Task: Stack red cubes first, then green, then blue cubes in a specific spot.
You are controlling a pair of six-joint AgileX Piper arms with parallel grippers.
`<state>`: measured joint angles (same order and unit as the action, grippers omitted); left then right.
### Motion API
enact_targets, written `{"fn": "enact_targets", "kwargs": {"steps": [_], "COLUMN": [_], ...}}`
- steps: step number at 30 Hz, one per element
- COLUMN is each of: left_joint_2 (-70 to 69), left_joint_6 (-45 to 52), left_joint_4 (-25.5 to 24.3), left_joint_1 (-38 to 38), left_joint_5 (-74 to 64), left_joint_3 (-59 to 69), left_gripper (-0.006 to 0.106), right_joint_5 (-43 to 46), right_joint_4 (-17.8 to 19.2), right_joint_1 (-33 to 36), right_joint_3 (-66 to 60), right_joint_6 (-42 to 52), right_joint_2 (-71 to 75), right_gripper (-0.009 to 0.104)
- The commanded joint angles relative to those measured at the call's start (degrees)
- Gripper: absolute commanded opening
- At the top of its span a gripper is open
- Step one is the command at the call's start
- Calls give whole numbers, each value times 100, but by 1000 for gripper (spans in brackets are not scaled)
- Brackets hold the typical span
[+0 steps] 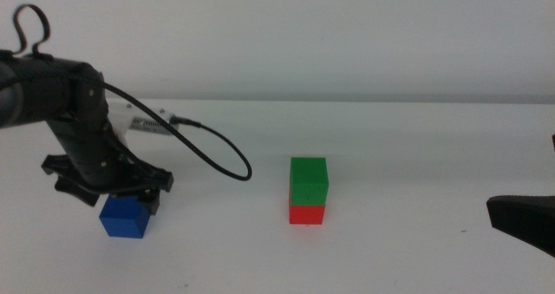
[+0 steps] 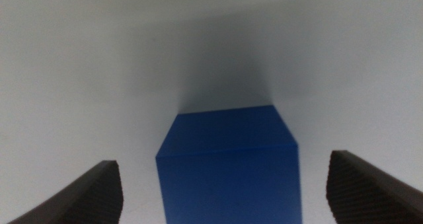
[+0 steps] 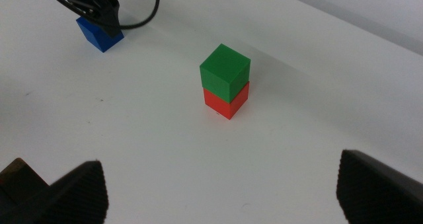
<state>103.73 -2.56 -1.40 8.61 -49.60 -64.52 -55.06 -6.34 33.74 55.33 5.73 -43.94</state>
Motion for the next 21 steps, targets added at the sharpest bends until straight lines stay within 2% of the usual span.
{"fn": "enact_targets", "kwargs": {"steps": [1, 5, 10, 13, 16, 17, 18, 21], "left_joint_2": [122, 187, 187, 187, -64, -231, -400, -611], "left_joint_6": [-73, -73, -73, -168, -294, -488, -860, -2436], "left_joint_4": [9, 9, 9, 99, 589, 583, 370, -578], "left_joint_1": [2, 2, 2, 2, 32, 147, 339, 1233], "left_joint_5": [-16, -9, -9, -67, -292, -503, -711, -1495], "left_joint_3": [33, 33, 111, 111, -22, -122, -261, -996], "left_gripper": [81, 78, 59, 38, 13, 5, -2, -2], "right_joint_5": [63, 63, 63, 63, 63, 63, 63, 63], "right_joint_4": [18, 18, 18, 18, 18, 18, 18, 18], "right_joint_1": [-31, -31, -31, -31, -31, -31, -31, -31], "right_joint_3": [-7, -7, -7, -7, -7, -7, -7, -7], "right_joint_6": [11, 11, 11, 11, 11, 11, 11, 11], "right_joint_2": [14, 14, 14, 14, 14, 14, 14, 14], "right_gripper": [92, 92, 92, 92, 92, 92, 92, 92]}}
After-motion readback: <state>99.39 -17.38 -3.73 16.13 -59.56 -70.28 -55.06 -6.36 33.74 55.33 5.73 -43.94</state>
